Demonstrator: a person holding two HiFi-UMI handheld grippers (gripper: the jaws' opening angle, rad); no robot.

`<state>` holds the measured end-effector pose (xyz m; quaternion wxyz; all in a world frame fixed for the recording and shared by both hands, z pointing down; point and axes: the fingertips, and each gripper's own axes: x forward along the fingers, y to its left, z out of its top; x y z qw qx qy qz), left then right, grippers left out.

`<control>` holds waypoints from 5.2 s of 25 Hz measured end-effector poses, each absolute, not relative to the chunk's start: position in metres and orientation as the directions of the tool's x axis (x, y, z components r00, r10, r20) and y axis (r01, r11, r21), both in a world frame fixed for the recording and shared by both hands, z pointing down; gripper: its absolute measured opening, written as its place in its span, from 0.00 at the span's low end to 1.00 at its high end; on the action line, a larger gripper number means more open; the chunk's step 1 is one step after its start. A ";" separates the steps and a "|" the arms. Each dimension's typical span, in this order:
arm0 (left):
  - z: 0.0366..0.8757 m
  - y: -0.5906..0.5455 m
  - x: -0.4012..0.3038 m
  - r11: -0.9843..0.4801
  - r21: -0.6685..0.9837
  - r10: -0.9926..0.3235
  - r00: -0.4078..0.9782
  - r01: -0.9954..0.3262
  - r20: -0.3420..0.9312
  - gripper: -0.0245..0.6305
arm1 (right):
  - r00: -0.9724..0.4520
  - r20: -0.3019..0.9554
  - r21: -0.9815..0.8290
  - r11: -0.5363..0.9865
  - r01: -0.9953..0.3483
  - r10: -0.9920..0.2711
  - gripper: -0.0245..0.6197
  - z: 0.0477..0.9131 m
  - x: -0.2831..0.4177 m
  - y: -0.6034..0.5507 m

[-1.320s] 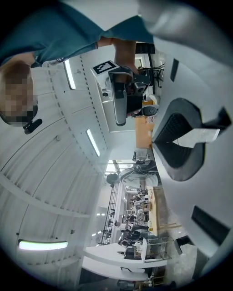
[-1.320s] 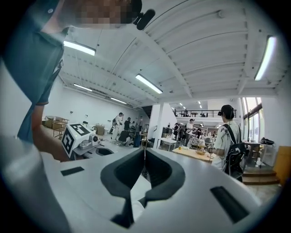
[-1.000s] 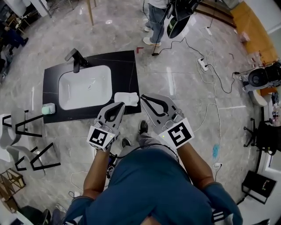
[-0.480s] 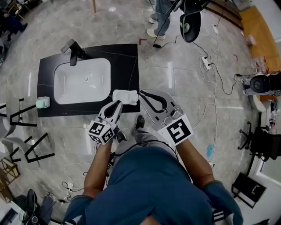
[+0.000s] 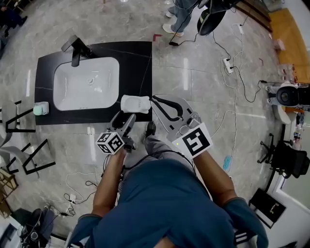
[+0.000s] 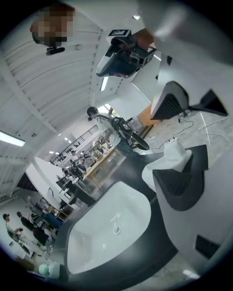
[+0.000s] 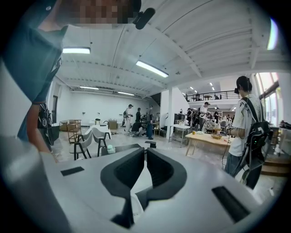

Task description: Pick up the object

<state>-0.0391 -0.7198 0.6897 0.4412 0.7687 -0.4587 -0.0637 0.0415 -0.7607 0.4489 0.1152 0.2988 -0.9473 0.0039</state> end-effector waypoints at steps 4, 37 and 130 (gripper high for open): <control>0.712 -0.714 -0.037 -0.077 0.800 -0.775 0.541 -0.595 0.328 0.59 | -0.797 0.233 0.052 0.826 -0.562 -0.557 0.06 0.459 0.043 -0.766; 0.781 -0.742 -0.011 0.197 0.932 -0.852 0.417 -0.303 0.316 0.61 | -0.818 0.276 0.001 0.851 -0.525 -0.505 0.06 0.494 0.062 -0.779; 0.405 -0.616 -0.075 -0.726 -0.157 -0.687 0.716 -0.670 0.126 0.24 | -0.736 0.073 0.228 0.730 -0.645 -0.673 0.06 0.371 0.027 -0.626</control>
